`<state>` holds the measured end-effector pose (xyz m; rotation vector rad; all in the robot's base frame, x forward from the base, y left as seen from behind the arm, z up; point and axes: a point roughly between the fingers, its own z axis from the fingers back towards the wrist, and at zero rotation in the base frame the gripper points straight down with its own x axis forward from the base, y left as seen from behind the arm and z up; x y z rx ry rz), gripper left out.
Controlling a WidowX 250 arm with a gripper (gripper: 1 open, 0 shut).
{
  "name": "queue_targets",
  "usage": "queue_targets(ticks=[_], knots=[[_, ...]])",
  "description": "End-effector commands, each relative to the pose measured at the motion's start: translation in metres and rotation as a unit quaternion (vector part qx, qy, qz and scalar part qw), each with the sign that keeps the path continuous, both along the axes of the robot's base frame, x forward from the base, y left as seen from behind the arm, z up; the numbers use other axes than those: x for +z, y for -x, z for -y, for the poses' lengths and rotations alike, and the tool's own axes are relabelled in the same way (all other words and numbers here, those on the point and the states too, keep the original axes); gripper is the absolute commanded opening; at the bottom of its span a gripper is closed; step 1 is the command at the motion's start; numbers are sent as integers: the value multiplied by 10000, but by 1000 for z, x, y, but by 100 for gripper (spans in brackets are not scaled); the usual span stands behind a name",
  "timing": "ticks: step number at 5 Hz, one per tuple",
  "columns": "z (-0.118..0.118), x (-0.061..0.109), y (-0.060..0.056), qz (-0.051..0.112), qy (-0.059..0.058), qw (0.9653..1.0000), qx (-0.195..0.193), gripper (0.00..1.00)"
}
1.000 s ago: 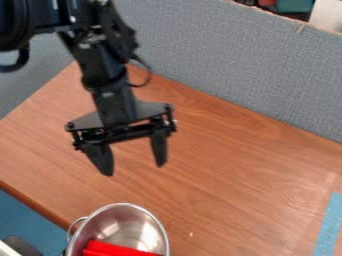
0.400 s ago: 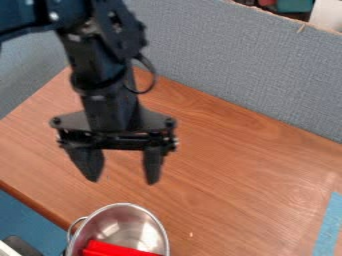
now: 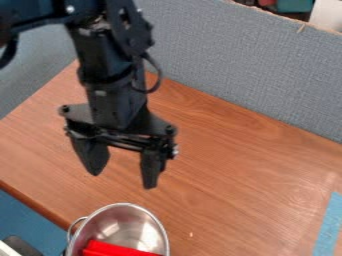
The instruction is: Put the red object in the metal pot
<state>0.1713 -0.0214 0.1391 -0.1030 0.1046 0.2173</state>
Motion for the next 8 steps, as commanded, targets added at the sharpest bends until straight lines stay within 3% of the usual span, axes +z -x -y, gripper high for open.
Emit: queue_targets(ticks=[1, 2, 3, 4, 5, 6, 7, 8], knots=[[12, 4, -2, 47, 13, 9996, 293, 100], [-5, -1, -1, -56, 6, 9952, 974, 100], [-28, 0, 1, -14, 54, 9918, 1276, 100], [-59, 2, 3, 122, -79, 9869, 1605, 100], [-49, 4, 1, 218, -287, 9867, 1586, 100], [-57, 2, 1, 224, -248, 9874, 1549, 100], [-7, -27, 1, 183, -188, 9934, 1113, 100], [43, -57, 0, 195, -286, 9978, 570, 100]])
